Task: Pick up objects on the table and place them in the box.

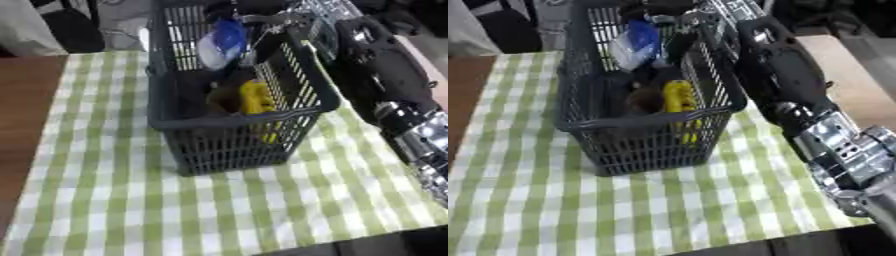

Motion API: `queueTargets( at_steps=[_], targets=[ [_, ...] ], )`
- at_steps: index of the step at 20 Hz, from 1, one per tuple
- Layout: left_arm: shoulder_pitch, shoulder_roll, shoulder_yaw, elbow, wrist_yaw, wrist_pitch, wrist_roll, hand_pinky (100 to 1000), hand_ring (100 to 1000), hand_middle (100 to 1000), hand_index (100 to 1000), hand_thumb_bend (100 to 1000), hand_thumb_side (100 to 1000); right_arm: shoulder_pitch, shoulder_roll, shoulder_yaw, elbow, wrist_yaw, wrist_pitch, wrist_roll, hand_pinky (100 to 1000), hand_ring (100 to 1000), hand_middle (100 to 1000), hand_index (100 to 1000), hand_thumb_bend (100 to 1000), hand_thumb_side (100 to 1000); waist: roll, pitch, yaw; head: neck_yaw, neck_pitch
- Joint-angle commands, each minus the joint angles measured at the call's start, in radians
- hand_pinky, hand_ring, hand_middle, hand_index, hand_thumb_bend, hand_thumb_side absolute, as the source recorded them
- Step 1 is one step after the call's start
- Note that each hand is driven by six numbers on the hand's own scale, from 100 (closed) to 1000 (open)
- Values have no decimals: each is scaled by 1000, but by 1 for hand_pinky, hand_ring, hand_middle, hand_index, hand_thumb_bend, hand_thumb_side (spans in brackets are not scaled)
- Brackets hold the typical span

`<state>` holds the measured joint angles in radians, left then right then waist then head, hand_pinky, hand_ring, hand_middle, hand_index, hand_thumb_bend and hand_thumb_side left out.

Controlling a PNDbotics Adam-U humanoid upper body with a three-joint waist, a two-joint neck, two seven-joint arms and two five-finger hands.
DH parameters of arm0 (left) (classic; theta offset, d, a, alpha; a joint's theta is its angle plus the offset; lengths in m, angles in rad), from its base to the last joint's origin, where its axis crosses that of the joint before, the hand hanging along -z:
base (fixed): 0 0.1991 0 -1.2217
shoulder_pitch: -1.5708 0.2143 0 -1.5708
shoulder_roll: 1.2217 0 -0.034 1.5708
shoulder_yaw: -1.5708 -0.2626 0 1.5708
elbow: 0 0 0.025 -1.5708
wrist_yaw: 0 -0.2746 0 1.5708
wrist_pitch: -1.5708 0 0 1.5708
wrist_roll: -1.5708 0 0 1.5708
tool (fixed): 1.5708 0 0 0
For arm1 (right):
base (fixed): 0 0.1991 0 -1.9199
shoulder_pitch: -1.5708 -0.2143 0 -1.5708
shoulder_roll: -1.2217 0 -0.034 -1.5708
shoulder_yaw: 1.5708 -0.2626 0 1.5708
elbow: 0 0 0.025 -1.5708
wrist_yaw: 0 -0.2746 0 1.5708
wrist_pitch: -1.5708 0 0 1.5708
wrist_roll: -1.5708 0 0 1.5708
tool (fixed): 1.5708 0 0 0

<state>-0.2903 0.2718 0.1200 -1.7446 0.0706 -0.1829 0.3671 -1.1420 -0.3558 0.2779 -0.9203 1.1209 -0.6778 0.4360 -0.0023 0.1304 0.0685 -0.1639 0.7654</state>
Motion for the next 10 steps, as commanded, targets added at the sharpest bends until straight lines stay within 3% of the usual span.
queueTargets(
  at_steps=[1, 2, 3, 8, 9, 10],
  targets=[
    [-8, 19, -1, -11, 3, -1, -4, 473, 700, 658, 764, 503, 684, -30, -12, -10, -7, 23, -229, 215, 1000, 1000, 1000, 1000, 449, 671, -13, -37, 0, -3, 5],
    [-8, 19, -1, -11, 3, -1, -4, 472, 701, 658, 764, 504, 683, -30, -12, -11, -8, 25, -229, 204, 1000, 1000, 1000, 1000, 462, 836, -13, -37, 0, -4, 5],
    [-7, 19, -1, -11, 2, -1, -4, 472, 701, 658, 764, 504, 683, -29, -12, -12, -8, 23, -229, 190, 1000, 1000, 1000, 1000, 462, 836, -14, -37, -1, -8, 5],
    [-7, 20, -1, -10, 2, -1, -4, 472, 701, 658, 764, 504, 683, -29, -12, -17, -8, 10, -229, 128, 1000, 1000, 1000, 1000, 472, 1000, -16, -38, -4, -35, 5],
    [-7, 20, -1, -10, 2, -1, -4, 472, 701, 658, 764, 504, 683, -30, -12, -19, -9, 5, -229, 113, 1000, 1000, 1000, 1000, 473, 1000, -16, -38, -4, -42, 5],
    [-6, 20, -1, -10, 2, -1, -4, 472, 701, 658, 764, 504, 683, -30, -13, -19, -9, 2, -228, 99, 1000, 1000, 1000, 1000, 452, 723, -16, -39, -4, -47, 5]
  ],
)
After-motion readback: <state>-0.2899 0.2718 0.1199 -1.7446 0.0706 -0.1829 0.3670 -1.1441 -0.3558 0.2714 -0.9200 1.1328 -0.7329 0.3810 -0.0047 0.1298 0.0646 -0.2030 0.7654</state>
